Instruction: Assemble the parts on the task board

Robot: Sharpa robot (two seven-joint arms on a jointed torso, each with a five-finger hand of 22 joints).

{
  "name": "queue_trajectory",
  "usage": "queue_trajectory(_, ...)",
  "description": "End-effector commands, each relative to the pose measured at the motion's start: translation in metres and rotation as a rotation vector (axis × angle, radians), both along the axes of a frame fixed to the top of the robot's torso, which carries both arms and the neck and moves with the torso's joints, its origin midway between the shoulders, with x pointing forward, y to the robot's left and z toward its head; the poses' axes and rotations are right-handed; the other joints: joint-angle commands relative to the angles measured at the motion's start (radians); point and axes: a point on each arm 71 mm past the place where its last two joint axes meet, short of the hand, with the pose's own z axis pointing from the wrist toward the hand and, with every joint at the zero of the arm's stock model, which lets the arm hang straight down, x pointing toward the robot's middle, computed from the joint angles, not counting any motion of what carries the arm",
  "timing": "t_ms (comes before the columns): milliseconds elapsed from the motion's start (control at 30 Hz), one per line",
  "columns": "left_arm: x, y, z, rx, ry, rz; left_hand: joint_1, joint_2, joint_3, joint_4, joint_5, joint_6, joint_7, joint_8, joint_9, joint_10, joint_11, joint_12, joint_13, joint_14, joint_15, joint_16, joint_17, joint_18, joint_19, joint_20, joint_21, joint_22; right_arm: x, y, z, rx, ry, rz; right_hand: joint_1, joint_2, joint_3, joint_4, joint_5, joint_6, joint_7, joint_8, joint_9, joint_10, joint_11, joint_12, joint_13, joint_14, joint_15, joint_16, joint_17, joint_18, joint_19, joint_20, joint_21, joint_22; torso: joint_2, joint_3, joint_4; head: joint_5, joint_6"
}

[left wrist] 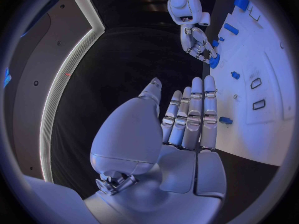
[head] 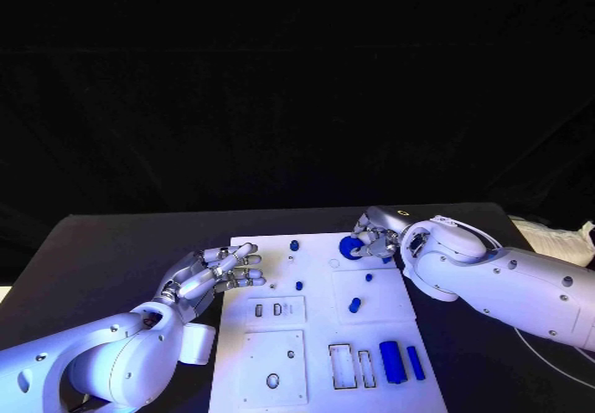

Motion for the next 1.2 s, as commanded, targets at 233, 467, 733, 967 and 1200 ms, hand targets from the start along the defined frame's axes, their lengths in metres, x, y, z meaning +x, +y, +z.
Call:
queue_trajectory(233,0.0,-0.002,0.001,-0.014,-0.005,-0.02,0.003,0.006,0.0,-0.008,-0.006,-0.001,0.005,-0.003,-0.001,-0.001,0.004,-0.005,-0.001,0.001,0.005,-0.003,0.001,0.009,0.002,0.001,0.0,-0.001,-0.009,0.014,0.003,-0.025,-0.085,0.041,0.014,0.02,0.031,-0.009,0.01,0.044,-0.022,0.006,0.015,0.09,-0.034,0.243,0.109,0.065,-0.008,0.012,0.027,-0.018,0.045,-0.01,0.009,0.182,0.0,0.0001,0.0002,0.001,0.002)
queue_trajectory(467,0.0,-0.002,0.001,-0.013,-0.005,-0.019,0.004,0.007,0.0,-0.009,-0.006,-0.001,0.005,-0.004,-0.001,-0.001,0.003,-0.006,-0.001,0.001,0.005,-0.004,0.002,0.009,0.002,0.001,-0.001,-0.001,-0.019,0.03,0.011,0.033,-0.121,0.085,0.0,0.016,0.036,-0.007,0.015,0.045,-0.022,0.002,0.015,0.09,-0.034,0.246,0.113,0.066,-0.008,0.014,0.03,-0.019,0.049,-0.01,0.011,0.187,0.0,0.0004,0.0006,0.005,0.003)
queue_trajectory(733,0.0,-0.002,0.001,-0.013,-0.005,-0.019,0.004,0.007,0.0,-0.009,-0.006,-0.001,0.005,-0.004,-0.001,-0.001,0.003,-0.006,-0.001,0.001,0.005,-0.004,0.002,0.009,0.002,0.001,-0.001,-0.001,-0.034,0.068,0.02,0.093,-0.158,0.169,-0.012,0.016,0.047,-0.006,0.03,0.043,-0.022,-0.005,0.015,0.09,-0.033,0.248,0.118,0.066,-0.008,0.015,0.033,-0.021,0.053,-0.01,0.014,0.194,0.002,-0.0003,0.0022,0.008,0.005)
queue_trajectory(967,0.001,-0.002,0.001,-0.013,-0.005,-0.019,0.004,0.007,0.0,-0.009,-0.006,-0.001,0.005,-0.004,-0.001,-0.001,0.003,-0.006,-0.001,0.001,0.005,-0.004,0.002,0.009,0.002,0.001,-0.001,-0.001,-0.036,0.097,0.017,0.097,-0.138,0.224,-0.016,0.016,0.05,-0.006,0.033,0.042,-0.021,-0.007,0.015,0.089,-0.032,0.246,0.117,0.065,-0.008,0.014,0.03,-0.021,0.053,-0.01,0.014,0.194,0.002,-0.0003,0.0017,0.011,0.003)
queue_trajectory(1200,0.001,-0.002,0.001,-0.013,-0.005,-0.019,0.004,0.007,0.0,-0.009,-0.006,-0.001,0.005,-0.004,-0.001,-0.001,0.003,-0.006,-0.001,0.001,0.005,-0.004,0.002,0.009,0.002,0.001,-0.001,-0.001,-0.033,0.112,0.005,0.089,-0.104,0.243,-0.019,0.016,0.053,-0.006,0.034,0.04,-0.02,-0.01,0.015,0.088,-0.032,0.244,0.116,0.065,-0.007,0.013,0.028,-0.021,0.054,-0.01,0.015,0.195,0.002,0.0002,0.0007,0.015,-0.003)
